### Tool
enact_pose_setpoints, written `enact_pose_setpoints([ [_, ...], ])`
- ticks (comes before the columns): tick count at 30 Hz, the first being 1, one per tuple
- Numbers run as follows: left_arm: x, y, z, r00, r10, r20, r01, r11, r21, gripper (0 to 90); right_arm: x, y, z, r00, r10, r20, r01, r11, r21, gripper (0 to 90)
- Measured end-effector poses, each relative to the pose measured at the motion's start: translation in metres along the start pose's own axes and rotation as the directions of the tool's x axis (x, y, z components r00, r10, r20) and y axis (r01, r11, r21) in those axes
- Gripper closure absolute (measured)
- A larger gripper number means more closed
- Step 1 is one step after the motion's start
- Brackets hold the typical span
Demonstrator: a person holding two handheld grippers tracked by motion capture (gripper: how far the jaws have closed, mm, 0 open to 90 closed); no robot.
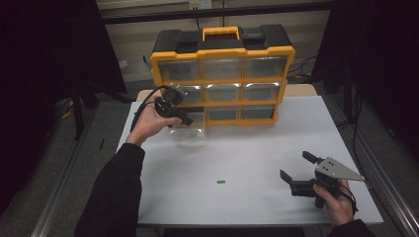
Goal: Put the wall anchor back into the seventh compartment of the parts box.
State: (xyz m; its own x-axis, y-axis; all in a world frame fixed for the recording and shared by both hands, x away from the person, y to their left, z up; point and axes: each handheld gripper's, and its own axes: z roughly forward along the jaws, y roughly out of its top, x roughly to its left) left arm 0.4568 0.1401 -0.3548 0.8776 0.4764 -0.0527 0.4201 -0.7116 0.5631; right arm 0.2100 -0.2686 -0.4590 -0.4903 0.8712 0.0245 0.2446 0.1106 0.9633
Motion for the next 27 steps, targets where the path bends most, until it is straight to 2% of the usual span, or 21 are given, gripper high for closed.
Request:
enact_pose_setpoints([
  [1, 0.001, -0.001, -0.003, 0.9994, 0.033, 0.006, -0.034, 0.9988, 0.034, 50.8, 0.0, 0.0, 0.0, 1.0, 0.0, 0.0, 0.0, 1.0, 0.001, 0.2],
  [3, -0.003, -0.004, -0.002, 0.9998, 0.017, -0.005, -0.017, 0.9998, 0.004, 43.5, 0.0, 0.0, 0.0, 1.0, -0.002, 0.002, 0.002, 1.0, 0.002, 0.3],
  [4, -0.006, -0.005, -0.002, 0.9999, -0.011, 0.0, 0.011, 0.9996, -0.026, 39.8, 0.0, 0.0, 0.0, 1.0, 0.0, 0.0, 0.0, 1.0, 0.001, 0.3],
  [5, -0.007, -0.006, -0.003, 1.0, -0.005, -0.008, 0.004, 0.9995, -0.031, 37.0, 0.0, 0.0, 0.0, 1.0, -0.002, 0.0, 0.002, 1.0, 0.001, 0.2],
  [6, -0.006, -0.006, -0.007, 0.9992, 0.036, -0.015, -0.036, 0.9993, -0.006, 32.8, 0.0, 0.0, 0.0, 1.0, -0.001, 0.0, 0.001, 1.0, 0.002, 0.3],
  [9, -0.012, -0.008, -0.011, 0.9981, 0.056, -0.024, -0.057, 0.998, -0.027, 24.8, 0.0, 0.0, 0.0, 1.0, 0.0, 0.0, 0.0, 1.0, 0.002, 0.3],
  [10, -0.017, -0.009, -0.009, 0.9996, 0.016, -0.021, -0.017, 0.9975, -0.069, 21.7, 0.0, 0.0, 0.0, 1.0, -0.001, 0.0, 0.001, 1.0, 0.002, 0.3],
  [12, -0.021, -0.011, -0.012, 0.9989, 0.04, -0.026, -0.041, 0.9974, -0.059, 17.0, 0.0, 0.0, 0.0, 1.0, 0.0, 0.001, 0.0, 1.0, 0.002, 0.3],
  [14, -0.026, -0.012, -0.011, 0.9989, 0.039, -0.026, -0.04, 0.9973, -0.061, 13.3, 0.0, 0.0, 0.0, 1.0, -0.003, 0.001, 0.003, 1.0, 0.001, 0.3],
  [15, -0.027, -0.012, -0.013, 0.996, 0.084, -0.032, -0.085, 0.996, -0.029, 10.0, 0.0, 0.0, 0.0, 1.0, -0.004, 0.002, 0.004, 1.0, 0.0, 0.3],
  [16, -0.033, -0.014, -0.011, 0.9982, 0.053, -0.028, -0.054, 0.9966, -0.062, 8.1, 0.0, 0.0, 0.0, 1.0, -0.002, 0.001, 0.002, 1.0, -0.001, 0.3],
  [17, -0.034, -0.014, -0.011, 0.9974, 0.069, -0.023, -0.07, 0.9956, -0.062, 7.9, 0.0, 0.0, 0.0, 1.0, -0.003, 0.001, 0.003, 1.0, -0.001, 0.3],
  [18, -0.036, -0.015, -0.011, 0.9978, 0.064, -0.015, -0.065, 0.9953, -0.072, 7.6, 0.0, 0.0, 0.0, 1.0, -0.001, 0.0, 0.001, 1.0, 0.0, 0.2],
  [19, -0.038, -0.016, -0.011, 0.9958, 0.091, -0.012, -0.091, 0.9939, -0.062, 6.1, 0.0, 0.0, 0.0, 1.0, 0.0, 0.003, 0.0, 1.0, 0.0, 0.2],
  [20, -0.04, -0.017, -0.01, 0.9966, 0.083, -0.004, -0.083, 0.9939, -0.073, 4.6, 0.0, 0.0, 0.0, 1.0, -0.001, 0.001, 0.001, 1.0, 0.002, 0.3],
  [21, -0.041, -0.017, -0.01, 0.9926, 0.121, 0.007, -0.121, 0.9911, -0.057, 4.2, 0.0, 0.0, 0.0, 1.0, -0.001, 0.003, 0.001, 1.0, 0.001, 0.3],
  [23, -0.046, -0.017, -0.009, 0.9954, 0.096, 0.003, -0.095, 0.9917, -0.086, 4.7, 0.001, 0.0, 0.0, 1.0, 0.001, 0.003, -0.001, 1.0, 0.0, 0.2],
  [24, -0.047, -0.017, -0.009, 0.992, 0.126, 0.006, -0.125, 0.9896, -0.072, 4.5, 0.0, 0.0, 0.0, 1.0, 0.001, 0.003, -0.001, 1.0, 0.0, 0.2],
  [25, -0.05, -0.017, -0.009, 0.9935, 0.113, 0.007, -0.112, 0.9903, -0.082, 4.1, 0.0, 0.0, 0.0, 1.0, 0.0, 0.003, 0.0, 1.0, -0.001, 0.3],
  [26, -0.052, -0.017, -0.009, 0.9927, 0.12, 0.004, -0.12, 0.9883, -0.094, 4.1, 0.0, 0.0, 0.0, 1.0, 0.0, 0.005, 0.0, 1.0, -0.002, 0.4],
  [27, -0.052, -0.017, -0.01, 0.9887, 0.149, 0.019, -0.147, 0.9854, -0.086, 4.2, 0.0, 0.0, 0.0, 1.0, 0.001, 0.005, -0.001, 1.0, -0.001, 0.3],
])
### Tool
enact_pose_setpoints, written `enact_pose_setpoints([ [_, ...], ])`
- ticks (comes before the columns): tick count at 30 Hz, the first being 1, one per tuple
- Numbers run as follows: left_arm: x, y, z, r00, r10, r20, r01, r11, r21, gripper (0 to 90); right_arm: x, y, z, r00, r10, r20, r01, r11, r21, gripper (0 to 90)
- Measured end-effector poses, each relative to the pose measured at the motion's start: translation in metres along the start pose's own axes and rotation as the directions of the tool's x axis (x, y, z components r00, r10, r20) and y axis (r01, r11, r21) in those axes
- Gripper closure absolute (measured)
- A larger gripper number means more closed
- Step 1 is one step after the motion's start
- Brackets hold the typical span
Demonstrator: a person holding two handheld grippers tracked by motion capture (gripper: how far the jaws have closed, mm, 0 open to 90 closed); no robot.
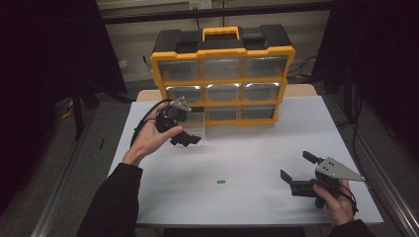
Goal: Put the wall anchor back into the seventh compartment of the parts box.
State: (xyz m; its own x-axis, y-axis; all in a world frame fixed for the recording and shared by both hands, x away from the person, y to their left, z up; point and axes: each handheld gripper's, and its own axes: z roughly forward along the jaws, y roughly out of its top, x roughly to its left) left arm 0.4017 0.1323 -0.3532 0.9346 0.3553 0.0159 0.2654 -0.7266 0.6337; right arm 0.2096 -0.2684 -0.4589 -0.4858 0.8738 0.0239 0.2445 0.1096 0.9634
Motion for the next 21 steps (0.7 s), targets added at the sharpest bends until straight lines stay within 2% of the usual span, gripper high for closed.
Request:
enact_pose_setpoints([
  [1, -0.003, 0.0, 0.001, 0.9998, -0.018, 0.003, 0.018, 0.9996, -0.021, 4.2, 0.0, 0.0, 0.0, 1.0, -0.001, -0.002, 0.001, 1.0, 0.0, 0.3],
  [2, -0.005, 0.0, 0.001, 0.9999, -0.017, -0.003, 0.017, 0.9995, -0.029, 4.6, 0.0, 0.0, 0.0, 1.0, 0.0, -0.002, 0.0, 1.0, 0.0, 0.3],
  [3, -0.005, 0.0, 0.0, 1.0, 0.005, 0.007, -0.005, 0.9999, -0.012, 4.1, 0.0, 0.0, 0.0, 1.0, -0.001, 0.0, 0.001, 1.0, 0.0, 0.3],
  [4, -0.007, 0.0, 0.001, 0.9998, -0.02, 0.008, 0.02, 0.9995, -0.025, 3.9, 0.0, 0.0, 0.0, 1.0, -0.001, 0.0, 0.001, 1.0, 0.001, 0.3],
  [5, -0.008, 0.0, 0.001, 0.9999, -0.007, 0.011, 0.007, 0.9999, -0.015, 3.9, 0.0, 0.0, 0.0, 1.0, 0.0, 0.001, 0.0, 1.0, 0.0, 0.3],
  [11, -0.019, -0.003, 0.008, 0.9993, -0.018, 0.032, 0.018, 0.9997, -0.018, 4.0, 0.0, 0.0, 0.0, 1.0, 0.0, 0.001, 0.0, 1.0, 0.001, 0.3],
  [12, -0.019, -0.003, 0.008, 0.9991, -0.008, 0.042, 0.008, 0.9999, -0.013, 3.9, 0.0, 0.0, 0.0, 1.0, -0.001, 0.0, 0.001, 1.0, -0.001, 0.3],
  [13, -0.022, -0.003, 0.009, 0.9983, -0.03, 0.05, 0.031, 0.999, -0.032, 4.0, 0.0, 0.0, 0.0, 1.0, -0.001, -0.001, 0.001, 1.0, -0.001, 0.3],
  [14, -0.024, -0.004, 0.01, 0.9978, -0.031, 0.058, 0.034, 0.9988, -0.037, 4.0, 0.0, 0.0, 0.0, 1.0, -0.003, -0.001, 0.003, 1.0, -0.001, 0.3],
  [15, -0.025, -0.003, 0.011, 0.9978, -0.016, 0.064, 0.018, 0.9994, -0.03, 3.9, 0.0, 0.0, 0.0, 1.0, -0.002, -0.001, 0.002, 1.0, 0.0, 0.3],
  [21, -0.033, -0.004, 0.023, 0.9964, 0.002, 0.084, -0.002, 1.0, 0.0, 4.5, 0.0, 0.0, 0.0, 1.0, 0.0, 0.0, 0.0, 1.0, -0.002, 0.3],
])
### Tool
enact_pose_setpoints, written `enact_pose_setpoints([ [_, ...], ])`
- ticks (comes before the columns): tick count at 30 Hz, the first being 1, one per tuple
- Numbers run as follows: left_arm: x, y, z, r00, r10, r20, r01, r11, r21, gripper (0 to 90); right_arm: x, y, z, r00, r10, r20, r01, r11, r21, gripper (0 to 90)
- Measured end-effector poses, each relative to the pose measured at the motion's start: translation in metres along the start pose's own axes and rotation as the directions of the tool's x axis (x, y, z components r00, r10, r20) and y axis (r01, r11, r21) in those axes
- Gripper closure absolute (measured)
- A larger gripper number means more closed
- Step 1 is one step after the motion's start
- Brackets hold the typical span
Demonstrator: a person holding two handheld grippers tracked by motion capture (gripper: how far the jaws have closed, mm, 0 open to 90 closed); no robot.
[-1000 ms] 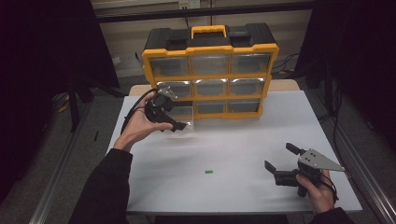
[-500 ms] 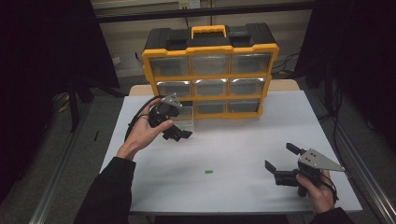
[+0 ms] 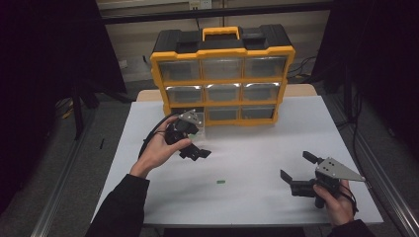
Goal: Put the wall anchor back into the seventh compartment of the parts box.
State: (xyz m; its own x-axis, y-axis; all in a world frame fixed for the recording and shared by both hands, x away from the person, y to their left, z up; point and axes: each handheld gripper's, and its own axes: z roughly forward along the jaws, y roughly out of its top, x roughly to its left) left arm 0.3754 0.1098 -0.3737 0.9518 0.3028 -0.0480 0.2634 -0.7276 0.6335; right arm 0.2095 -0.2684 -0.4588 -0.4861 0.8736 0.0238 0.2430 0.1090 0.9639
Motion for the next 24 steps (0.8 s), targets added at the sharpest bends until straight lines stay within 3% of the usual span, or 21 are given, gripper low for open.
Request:
enact_pose_setpoints([
  [5, -0.006, 0.0, 0.006, 0.9999, -0.013, 0.005, 0.013, 0.9999, 0.006, 4.8, 0.0, 0.0, 0.0, 1.0, -0.002, 0.001, 0.002, 1.0, -0.002, 0.3],
  [14, -0.019, 0.0, 0.016, 0.9989, 0.038, 0.027, -0.039, 0.9981, 0.049, 4.3, 0.0, 0.0, 0.0, 1.0, -0.004, -0.001, 0.004, 1.0, -0.002, 0.3],
  [18, -0.022, 0.001, 0.02, 0.9987, 0.048, 0.018, -0.049, 0.9971, 0.059, 4.9, 0.0, 0.0, 0.0, 1.0, -0.007, 0.0, 0.007, 1.0, -0.004, 0.3],
  [24, -0.027, 0.001, 0.026, 0.9971, 0.063, 0.042, -0.067, 0.9943, 0.083, 5.0, 0.0, 0.0, 0.0, 1.0, -0.004, -0.001, 0.004, 1.0, -0.001, 0.3],
])
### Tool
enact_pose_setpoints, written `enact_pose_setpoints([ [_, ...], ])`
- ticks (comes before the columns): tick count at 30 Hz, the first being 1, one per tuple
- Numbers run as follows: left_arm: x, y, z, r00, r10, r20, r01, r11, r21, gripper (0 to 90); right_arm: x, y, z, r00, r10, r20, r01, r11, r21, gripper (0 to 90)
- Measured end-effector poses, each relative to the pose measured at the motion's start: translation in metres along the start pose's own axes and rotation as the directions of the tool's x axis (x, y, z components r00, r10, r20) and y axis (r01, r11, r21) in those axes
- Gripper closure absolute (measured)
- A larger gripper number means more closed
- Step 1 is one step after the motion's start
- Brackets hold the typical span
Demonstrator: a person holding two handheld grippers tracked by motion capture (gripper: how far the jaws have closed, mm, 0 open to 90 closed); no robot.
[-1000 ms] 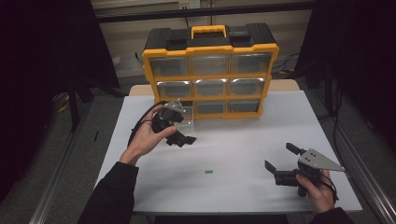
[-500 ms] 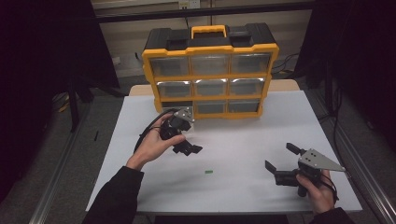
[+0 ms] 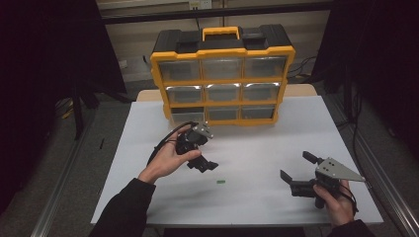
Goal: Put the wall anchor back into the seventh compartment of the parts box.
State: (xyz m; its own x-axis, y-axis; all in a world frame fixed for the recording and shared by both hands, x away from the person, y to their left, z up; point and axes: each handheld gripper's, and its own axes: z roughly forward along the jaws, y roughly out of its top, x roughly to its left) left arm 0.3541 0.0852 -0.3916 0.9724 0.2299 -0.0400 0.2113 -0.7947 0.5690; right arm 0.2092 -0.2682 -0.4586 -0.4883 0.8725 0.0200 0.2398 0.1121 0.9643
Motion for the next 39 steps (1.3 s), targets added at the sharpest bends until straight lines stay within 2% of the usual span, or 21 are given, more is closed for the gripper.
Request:
enact_pose_setpoints([
  [5, -0.003, 0.0, 0.01, 0.9995, 0.021, 0.022, -0.022, 0.9988, 0.043, 5.0, 0.0, 0.0, 0.0, 1.0, -0.004, -0.003, 0.004, 1.0, 0.001, 0.2],
  [6, -0.004, 0.0, 0.012, 0.9995, 0.014, 0.027, -0.015, 0.9991, 0.04, 5.1, 0.0, 0.0, -0.001, 1.0, -0.004, -0.003, 0.004, 1.0, 0.001, 0.3],
  [11, -0.01, 0.001, 0.018, 0.997, 0.065, 0.042, -0.067, 0.996, 0.059, 5.2, 0.0, 0.0, 0.0, 1.0, -0.003, -0.005, 0.003, 1.0, -0.001, 0.2],
  [12, -0.011, 0.0, 0.02, 0.9971, 0.061, 0.046, -0.063, 0.9967, 0.052, 5.2, 0.0, 0.0, 0.0, 1.0, -0.002, -0.006, 0.002, 1.0, -0.001, 0.2],
  [14, -0.012, 0.001, 0.023, 0.9959, 0.072, 0.054, -0.075, 0.9947, 0.07, 5.2, 0.0, 0.0, 0.0, 1.0, -0.003, -0.007, 0.003, 1.0, 0.0, 0.2],
  [21, -0.016, 0.0, 0.035, 0.995, 0.073, 0.068, -0.081, 0.9903, 0.113, 5.5, 0.001, 0.0, 0.001, 0.9999, -0.003, -0.015, 0.003, 1.0, 0.003, 0.1],
  [23, -0.016, 0.0, 0.037, 0.9945, 0.074, 0.073, -0.083, 0.9893, 0.12, 7.9, 0.001, 0.0, 0.001, 0.9999, 0.0, -0.012, 0.0, 1.0, 0.003, 0.1],
  [24, -0.014, 0.001, 0.038, 0.9907, 0.109, 0.081, -0.12, 0.9815, 0.149, 8.7, 0.001, 0.0, 0.001, 0.9999, 0.0, -0.011, 0.0, 1.0, 0.003, 0.1],
  [25, -0.016, 0.0, 0.04, 0.9941, 0.072, 0.081, -0.083, 0.9879, 0.131, 11.7, 0.001, 0.0, 0.001, 0.9999, 0.0, -0.012, 0.0, 1.0, 0.004, 0.1],
  [28, -0.013, 0.001, 0.042, 0.9894, 0.109, 0.096, -0.123, 0.9794, 0.16, 17.1, 0.001, 0.0, 0.001, 0.9999, -0.005, -0.015, 0.005, 1.0, 0.006, 0.1],
  [29, -0.015, 0.0, 0.044, 0.993, 0.076, 0.09, -0.089, 0.9853, 0.146, 20.3, 0.001, 0.0, 0.001, 0.9999, -0.004, -0.015, 0.004, 1.0, 0.007, 0.1],
  [30, -0.015, 0.0, 0.045, 0.9916, 0.076, 0.104, -0.092, 0.9837, 0.154, 20.7, 0.001, 0.0, 0.001, 0.9999, -0.004, -0.015, 0.004, 1.0, 0.006, 0.1],
  [31, -0.015, -0.001, 0.047, 0.9923, 0.075, 0.099, -0.089, 0.9857, 0.143, 22.7, 0.001, 0.0, 0.001, 0.9999, -0.004, -0.013, 0.004, 1.0, 0.004, 0.1],
  [32, -0.014, 0.0, 0.047, 0.9896, 0.088, 0.113, -0.107, 0.9797, 0.17, 25.6, 0.001, 0.0, 0.001, 0.9999, -0.003, -0.013, 0.003, 1.0, 0.005, 0.1],
  [33, -0.015, -0.001, 0.049, 0.9905, 0.085, 0.107, -0.102, 0.9812, 0.163, 26.5, 0.001, 0.0, 0.001, 0.9999, -0.003, -0.013, 0.003, 1.0, 0.005, 0.1],
  [34, -0.013, 0.0, 0.05, 0.9873, 0.109, 0.115, -0.13, 0.9733, 0.19, 27.9, 0.001, 0.0, 0.001, 0.9999, -0.003, -0.014, 0.003, 1.0, 0.005, 0.1],
  [35, -0.014, 0.0, 0.052, 0.9861, 0.106, 0.128, -0.129, 0.973, 0.191, 29.9, 0.001, 0.0, 0.001, 0.9999, -0.003, -0.014, 0.003, 1.0, 0.005, 0.1],
  [36, -0.014, 0.0, 0.054, 0.9825, 0.121, 0.141, -0.147, 0.97, 0.193, 32.5, 0.0, 0.0, 0.001, 0.9999, -0.004, -0.014, 0.004, 1.0, 0.007, 0.1],
  [37, -0.016, -0.001, 0.056, 0.9845, 0.093, 0.148, -0.123, 0.9711, 0.205, 33.5, 0.001, 0.0, 0.001, 0.9999, -0.003, -0.014, 0.003, 1.0, 0.005, 0.1],
  [38, -0.016, 0.0, 0.057, 0.9827, 0.108, 0.151, -0.14, 0.9651, 0.222, 34.5, 0.001, 0.0, 0.001, 0.9999, -0.003, -0.013, 0.003, 1.0, 0.005, 0.1],
  [39, -0.017, 0.0, 0.059, 0.984, 0.108, 0.142, -0.139, 0.9634, 0.229, 36.9, 0.001, 0.0, 0.001, 0.9999, -0.003, -0.014, 0.003, 1.0, 0.005, 0.1],
])
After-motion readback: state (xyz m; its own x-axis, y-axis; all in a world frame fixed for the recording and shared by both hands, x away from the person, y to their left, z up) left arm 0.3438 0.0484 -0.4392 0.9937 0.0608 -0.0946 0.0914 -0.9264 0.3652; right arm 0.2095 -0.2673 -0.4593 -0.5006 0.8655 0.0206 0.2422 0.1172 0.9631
